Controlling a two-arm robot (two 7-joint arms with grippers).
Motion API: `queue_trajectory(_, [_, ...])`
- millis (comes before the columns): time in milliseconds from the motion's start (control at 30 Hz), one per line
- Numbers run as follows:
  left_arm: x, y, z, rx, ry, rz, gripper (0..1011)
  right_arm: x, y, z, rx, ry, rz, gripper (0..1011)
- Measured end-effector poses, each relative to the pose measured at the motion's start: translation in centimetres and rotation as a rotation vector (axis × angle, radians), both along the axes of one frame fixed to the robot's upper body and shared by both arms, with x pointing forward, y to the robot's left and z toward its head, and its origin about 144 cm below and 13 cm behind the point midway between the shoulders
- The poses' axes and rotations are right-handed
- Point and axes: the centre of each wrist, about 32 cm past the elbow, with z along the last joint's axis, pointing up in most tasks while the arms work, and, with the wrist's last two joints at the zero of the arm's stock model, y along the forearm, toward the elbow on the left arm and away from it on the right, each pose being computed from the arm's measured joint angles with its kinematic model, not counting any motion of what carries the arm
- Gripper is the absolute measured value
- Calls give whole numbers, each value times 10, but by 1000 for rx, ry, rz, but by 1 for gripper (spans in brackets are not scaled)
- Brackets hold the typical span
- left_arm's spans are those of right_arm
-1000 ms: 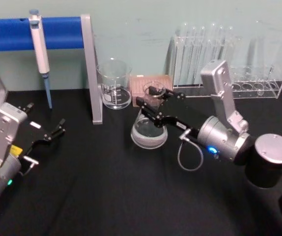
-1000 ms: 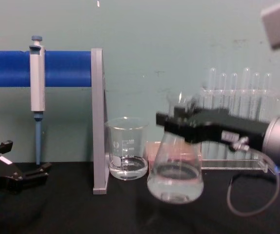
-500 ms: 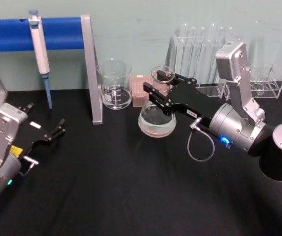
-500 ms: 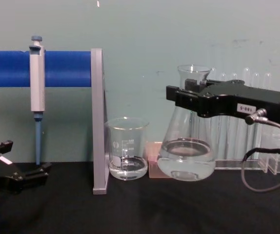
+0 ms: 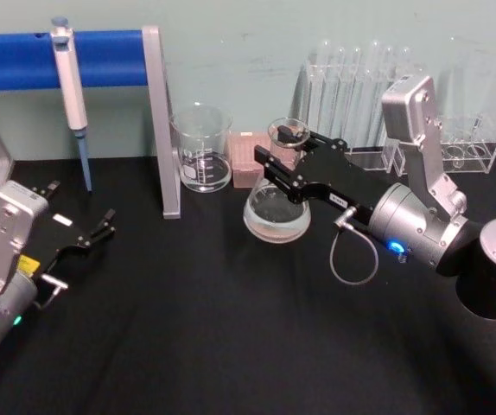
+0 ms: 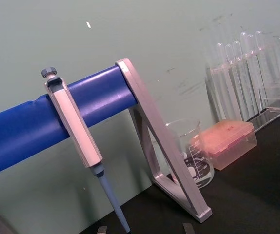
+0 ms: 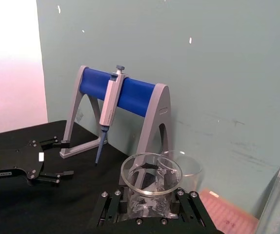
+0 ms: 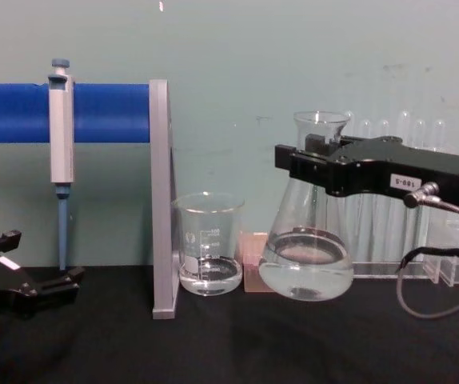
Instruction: Grasp the erlenmeyer flask with one hand, shake it three times, then place it back.
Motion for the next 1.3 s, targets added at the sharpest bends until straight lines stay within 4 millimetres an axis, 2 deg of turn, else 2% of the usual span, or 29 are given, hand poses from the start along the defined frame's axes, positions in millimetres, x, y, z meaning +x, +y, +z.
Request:
queue_trajectory(1067, [0, 0, 0, 0, 0, 0, 1001, 2, -5, -5, 2, 21, 24, 450])
queue_trajectory(1300, [0, 0, 0, 0, 0, 0, 1001, 2, -3, -7, 5, 25, 86, 450])
